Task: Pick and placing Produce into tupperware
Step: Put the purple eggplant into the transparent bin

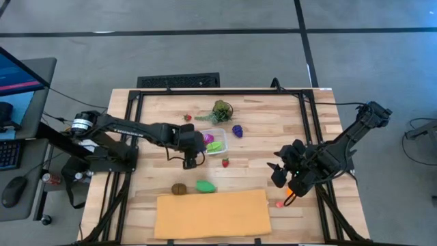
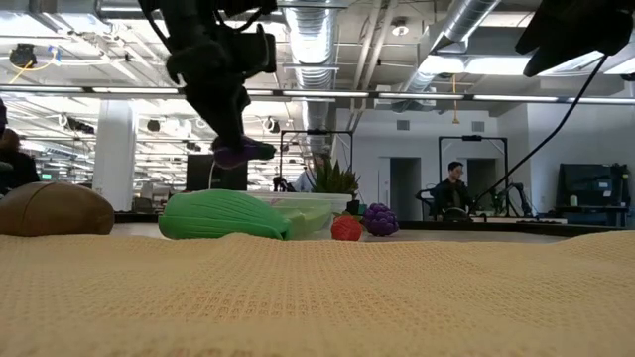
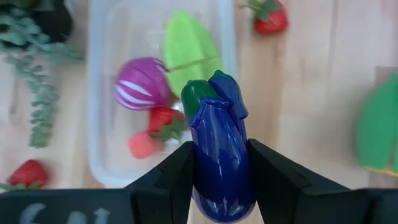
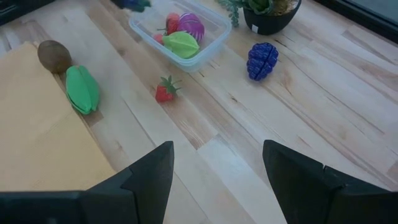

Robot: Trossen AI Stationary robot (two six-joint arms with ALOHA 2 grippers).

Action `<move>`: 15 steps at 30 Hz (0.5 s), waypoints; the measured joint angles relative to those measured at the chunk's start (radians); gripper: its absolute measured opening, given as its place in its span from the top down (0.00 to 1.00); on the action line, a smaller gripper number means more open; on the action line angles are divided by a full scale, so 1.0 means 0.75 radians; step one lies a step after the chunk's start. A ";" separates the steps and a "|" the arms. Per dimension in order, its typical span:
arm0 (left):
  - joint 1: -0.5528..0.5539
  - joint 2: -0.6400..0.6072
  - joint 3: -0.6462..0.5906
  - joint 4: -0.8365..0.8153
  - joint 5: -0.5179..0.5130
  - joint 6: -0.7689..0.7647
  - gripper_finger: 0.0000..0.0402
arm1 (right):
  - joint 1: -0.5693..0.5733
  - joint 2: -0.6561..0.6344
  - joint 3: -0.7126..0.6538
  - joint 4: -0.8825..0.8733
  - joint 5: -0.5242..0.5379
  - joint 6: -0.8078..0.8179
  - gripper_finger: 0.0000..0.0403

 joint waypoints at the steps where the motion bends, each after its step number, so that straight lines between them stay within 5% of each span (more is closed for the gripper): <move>1: 0.015 0.000 0.000 0.015 -0.001 0.008 0.68 | 0.000 0.000 0.000 0.000 0.000 0.000 0.41; 15: 0.182 0.008 -0.012 0.181 0.008 0.080 0.68 | 0.000 0.000 0.000 0.005 0.001 0.000 0.41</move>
